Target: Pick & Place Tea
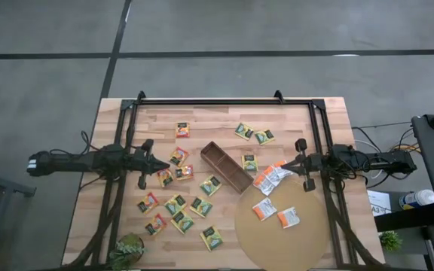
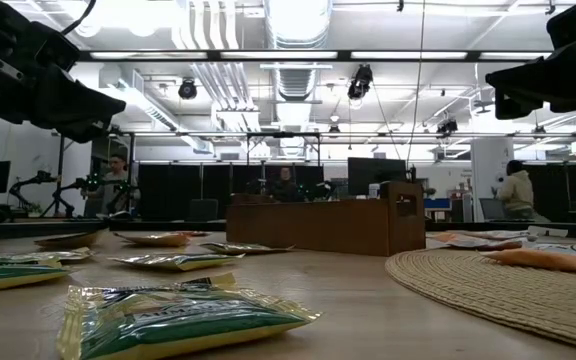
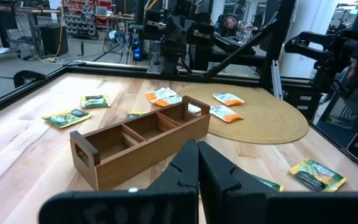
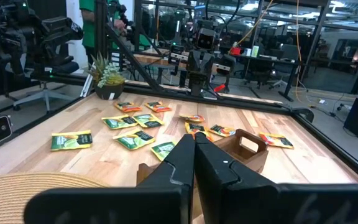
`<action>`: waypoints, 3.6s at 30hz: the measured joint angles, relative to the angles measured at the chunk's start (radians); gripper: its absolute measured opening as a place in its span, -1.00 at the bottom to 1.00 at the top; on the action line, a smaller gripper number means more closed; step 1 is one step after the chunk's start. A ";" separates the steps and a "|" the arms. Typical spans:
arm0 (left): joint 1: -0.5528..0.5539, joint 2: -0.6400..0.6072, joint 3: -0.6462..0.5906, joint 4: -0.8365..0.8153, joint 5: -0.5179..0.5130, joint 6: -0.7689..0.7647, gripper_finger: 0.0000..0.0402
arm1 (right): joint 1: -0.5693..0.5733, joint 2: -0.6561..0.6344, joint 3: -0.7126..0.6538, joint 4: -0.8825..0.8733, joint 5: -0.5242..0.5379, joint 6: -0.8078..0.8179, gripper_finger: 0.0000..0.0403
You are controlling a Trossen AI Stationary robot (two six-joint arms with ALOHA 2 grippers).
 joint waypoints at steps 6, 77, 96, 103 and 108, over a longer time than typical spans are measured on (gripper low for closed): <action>0.000 0.000 0.000 0.000 0.000 0.000 -1.00 | 0.000 0.000 0.000 0.000 0.000 0.000 -0.96; 0.000 0.000 0.000 0.002 0.000 0.000 -1.00 | 0.057 1.153 1.063 -0.248 0.079 0.439 -0.96; 0.000 0.006 0.000 0.001 0.000 0.000 -1.00 | 0.048 1.349 1.408 -0.719 0.494 0.285 -0.96; 0.000 0.006 0.000 0.002 0.000 0.000 -1.00 | -0.014 1.326 1.376 -0.785 0.496 0.268 -0.96; 0.000 0.006 0.000 0.002 0.000 0.000 -1.00 | -0.049 1.311 1.361 -0.933 0.494 0.265 -0.96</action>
